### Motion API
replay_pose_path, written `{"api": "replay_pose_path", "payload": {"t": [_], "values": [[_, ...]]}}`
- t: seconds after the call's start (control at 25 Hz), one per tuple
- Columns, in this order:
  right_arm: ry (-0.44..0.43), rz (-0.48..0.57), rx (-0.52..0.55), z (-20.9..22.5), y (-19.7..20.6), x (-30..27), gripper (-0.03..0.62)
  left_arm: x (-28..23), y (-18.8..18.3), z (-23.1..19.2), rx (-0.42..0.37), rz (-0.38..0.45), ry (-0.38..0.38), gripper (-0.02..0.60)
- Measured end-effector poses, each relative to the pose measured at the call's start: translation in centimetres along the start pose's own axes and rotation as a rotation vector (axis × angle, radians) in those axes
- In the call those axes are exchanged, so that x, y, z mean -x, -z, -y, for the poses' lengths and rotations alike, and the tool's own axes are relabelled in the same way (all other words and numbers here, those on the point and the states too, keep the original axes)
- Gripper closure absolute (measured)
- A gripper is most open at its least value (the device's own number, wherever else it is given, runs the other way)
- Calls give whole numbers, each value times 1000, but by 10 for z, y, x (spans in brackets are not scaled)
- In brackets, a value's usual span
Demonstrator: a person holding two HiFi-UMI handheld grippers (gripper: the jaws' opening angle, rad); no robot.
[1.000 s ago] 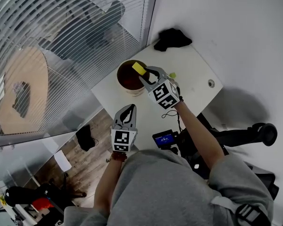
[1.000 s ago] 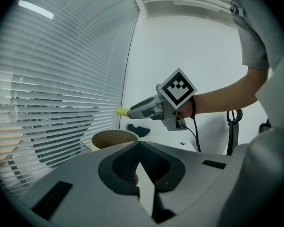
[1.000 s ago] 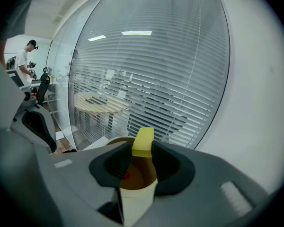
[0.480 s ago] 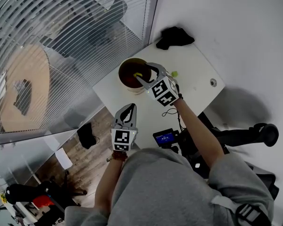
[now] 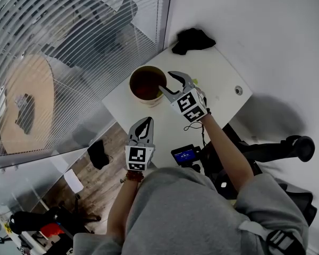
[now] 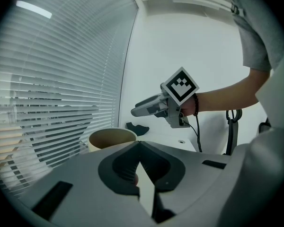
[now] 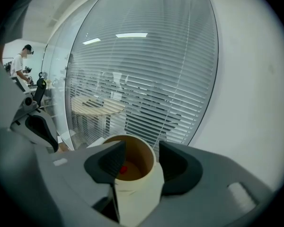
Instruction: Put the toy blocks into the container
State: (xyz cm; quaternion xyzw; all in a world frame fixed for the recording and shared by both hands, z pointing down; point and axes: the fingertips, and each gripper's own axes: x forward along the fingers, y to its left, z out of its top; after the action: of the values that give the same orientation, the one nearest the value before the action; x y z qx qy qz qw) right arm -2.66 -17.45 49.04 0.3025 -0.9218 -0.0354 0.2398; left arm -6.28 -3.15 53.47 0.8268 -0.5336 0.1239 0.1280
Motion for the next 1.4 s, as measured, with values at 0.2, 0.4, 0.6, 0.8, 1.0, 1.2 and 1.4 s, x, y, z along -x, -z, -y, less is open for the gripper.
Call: {"api": "replay_pose_path", "payload": {"t": [0.2,0.4,0.6,0.8,1.0,1.2,1.4], "values": [[35,-5,-24,15,11,17,365,-5,-5,9,-7,10,18,574],[74,-16,-54,31,19,31,370,-9,-6,16,-17,8,42,574],[111,-32,-47,44,31,42,370,-14,-5,21,-25,-2,57,574],[132,-69,-42,52,51,51,370,-20,-1,25,-31,-11,72,574],[141,-113,-21,60,74,55,370,-26,2,30,-37,-24,84,574],[155,-143,-54,74,94,56,376,-29,0,35,-42,-24,94,574],[158,-170,-84,82,113,52,381,-31,3,34,-42,-32,92,574]]}}
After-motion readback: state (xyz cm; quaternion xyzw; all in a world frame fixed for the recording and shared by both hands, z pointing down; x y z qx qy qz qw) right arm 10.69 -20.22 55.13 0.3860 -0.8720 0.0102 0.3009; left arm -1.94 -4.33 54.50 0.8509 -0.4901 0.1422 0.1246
